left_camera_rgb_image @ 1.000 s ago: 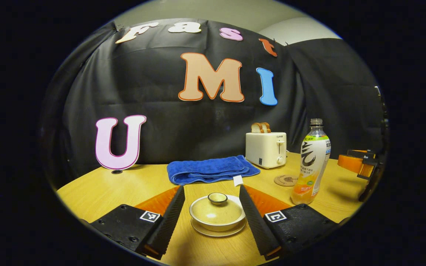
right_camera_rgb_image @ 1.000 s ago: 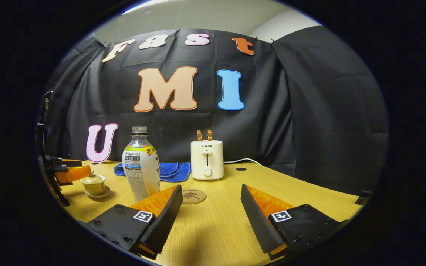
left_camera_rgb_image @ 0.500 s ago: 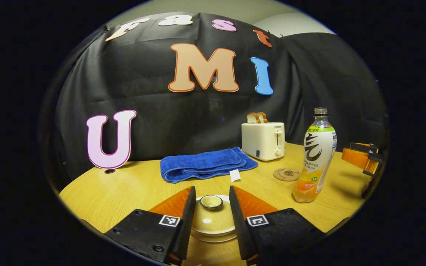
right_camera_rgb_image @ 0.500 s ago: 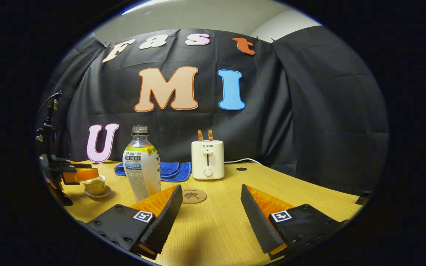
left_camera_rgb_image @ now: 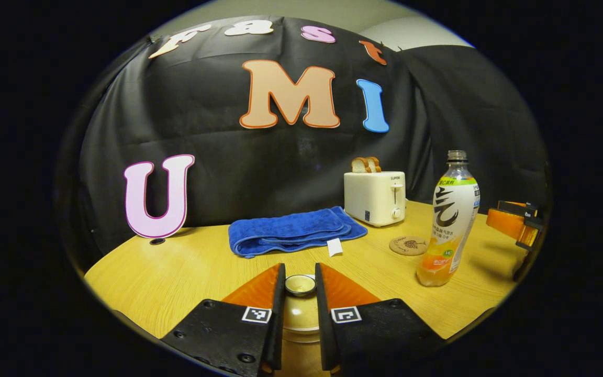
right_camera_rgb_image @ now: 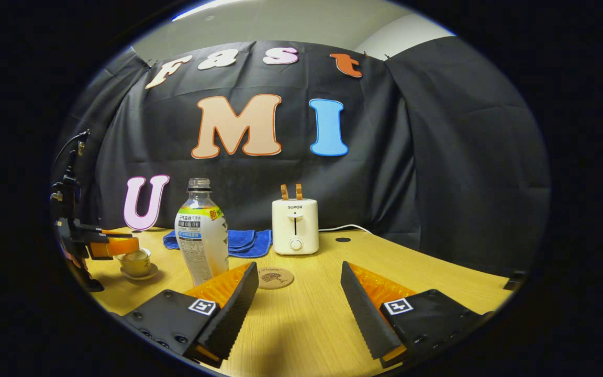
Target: Open the teacup lid with one hand, grasp the water bottle and pour water into the teacup with the other hand; after pouring, place the water bottle on the coaster and then close the teacup lid.
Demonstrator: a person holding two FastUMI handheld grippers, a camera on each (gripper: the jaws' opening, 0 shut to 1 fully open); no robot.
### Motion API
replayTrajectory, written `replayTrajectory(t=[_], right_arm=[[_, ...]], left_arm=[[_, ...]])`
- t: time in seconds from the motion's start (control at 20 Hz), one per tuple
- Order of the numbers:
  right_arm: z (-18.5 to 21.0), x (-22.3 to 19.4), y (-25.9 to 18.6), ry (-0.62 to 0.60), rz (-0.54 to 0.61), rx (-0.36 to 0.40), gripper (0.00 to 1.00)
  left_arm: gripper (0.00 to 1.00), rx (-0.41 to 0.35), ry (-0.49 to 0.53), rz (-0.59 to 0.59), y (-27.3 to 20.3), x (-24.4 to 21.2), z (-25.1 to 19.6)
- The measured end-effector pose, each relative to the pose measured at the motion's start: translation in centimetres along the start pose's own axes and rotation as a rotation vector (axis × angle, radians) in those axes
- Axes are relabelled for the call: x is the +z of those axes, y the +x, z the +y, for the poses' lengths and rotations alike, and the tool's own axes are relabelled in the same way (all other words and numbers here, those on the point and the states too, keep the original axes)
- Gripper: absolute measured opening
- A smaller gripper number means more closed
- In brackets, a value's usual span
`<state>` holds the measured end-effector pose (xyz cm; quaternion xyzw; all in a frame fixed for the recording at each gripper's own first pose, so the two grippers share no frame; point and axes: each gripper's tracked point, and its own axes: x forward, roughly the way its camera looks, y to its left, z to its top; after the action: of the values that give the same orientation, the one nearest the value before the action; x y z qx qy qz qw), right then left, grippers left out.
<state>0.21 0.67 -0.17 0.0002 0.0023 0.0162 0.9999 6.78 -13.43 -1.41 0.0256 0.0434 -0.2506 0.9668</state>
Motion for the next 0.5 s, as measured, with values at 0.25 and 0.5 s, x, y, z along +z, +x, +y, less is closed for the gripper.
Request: replayTrajectory(t=[0.25,0.5], right_arm=[[1.3,-0.1,0.0,0.003,0.003,0.072,0.98],[4.0,-0.3,-0.2,0.008,0.011,0.226,0.97]], left_arm=[[0.27,0.045,-0.042,-0.084,-1.0,1.0,1.0],[0.26,0.128,-0.035,-0.099,-1.7,1.2,2.6]])
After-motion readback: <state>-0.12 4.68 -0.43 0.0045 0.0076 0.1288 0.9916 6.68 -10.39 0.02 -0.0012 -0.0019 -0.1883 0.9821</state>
